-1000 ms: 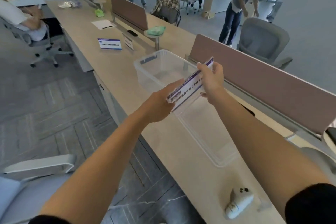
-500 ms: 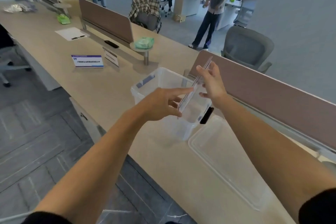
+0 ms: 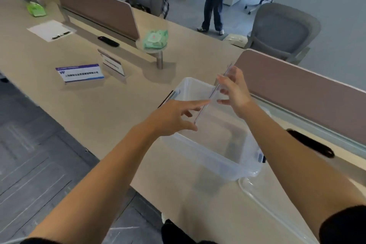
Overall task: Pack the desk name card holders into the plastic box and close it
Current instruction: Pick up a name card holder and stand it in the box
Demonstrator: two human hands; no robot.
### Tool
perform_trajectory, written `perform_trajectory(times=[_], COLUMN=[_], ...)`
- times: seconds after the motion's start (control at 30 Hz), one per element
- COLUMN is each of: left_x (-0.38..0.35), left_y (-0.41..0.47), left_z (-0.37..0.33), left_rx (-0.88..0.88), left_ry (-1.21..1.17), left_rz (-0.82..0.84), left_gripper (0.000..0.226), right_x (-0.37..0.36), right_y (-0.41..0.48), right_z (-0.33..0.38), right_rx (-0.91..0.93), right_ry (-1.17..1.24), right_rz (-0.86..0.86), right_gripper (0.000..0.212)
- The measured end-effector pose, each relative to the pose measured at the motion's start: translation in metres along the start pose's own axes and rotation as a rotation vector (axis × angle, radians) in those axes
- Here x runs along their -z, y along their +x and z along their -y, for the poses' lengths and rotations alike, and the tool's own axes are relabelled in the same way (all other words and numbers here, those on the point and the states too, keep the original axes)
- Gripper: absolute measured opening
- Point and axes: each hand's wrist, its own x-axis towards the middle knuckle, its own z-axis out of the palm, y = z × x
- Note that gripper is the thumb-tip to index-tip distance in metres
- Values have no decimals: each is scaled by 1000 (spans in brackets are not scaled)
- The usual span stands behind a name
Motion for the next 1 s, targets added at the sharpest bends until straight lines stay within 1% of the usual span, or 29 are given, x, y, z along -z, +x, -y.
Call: perform_trajectory(times=[0.1,0.13,0.2,0.27,0.33,0.37,0.47,0.53,0.57,0.6,0.67,0.73,0.83,1.0], left_x=[14,18,23,27,30,31,26,17,11,5,-6,-14,-15,-12], left_y=[23,29,39,49,57,61,74,84,87,89,89,86,84,83], left_z=[39,54,82,113,138,148,173,182,185,188,193,195,193,193], left_rx=[-19,-23,-42,-2,48,67,144,186,171,135,59,86,129,192], left_ry=[4,-15,-48,-76,-61,-43,-30,-63,-65,-59,-106,-214,-240,-247], left_rz=[18,1,-60,-115,-137,-121,14,83,101,84,-51,-145,-177,-151], left_gripper=[79,78,75,71,63,60,56,51,46,41,37,37,38,37], right_x=[-16,-20,-27,-34,-43,-49,-65,-76,-80,-85,-90,-91,-94,-93], right_y=[35,43,53,60,63,63,59,61,64,69,78,88,99,106], right_z=[-17,-24,-40,-58,-70,-77,-94,-105,-109,-111,-121,-133,-152,-176], right_rx=[-35,-63,-131,-191,-229,-245,-309,-335,-352,-360,-370,-383,-384,-401], right_ry=[15,34,67,69,44,31,13,25,23,18,-11,-48,-33,6], right_rz=[-6,-15,-45,-62,-83,-97,-151,-149,-151,-154,-142,-118,-77,-8], right_gripper=[60,59,65,71,71,71,72,68,67,69,68,65,69,84])
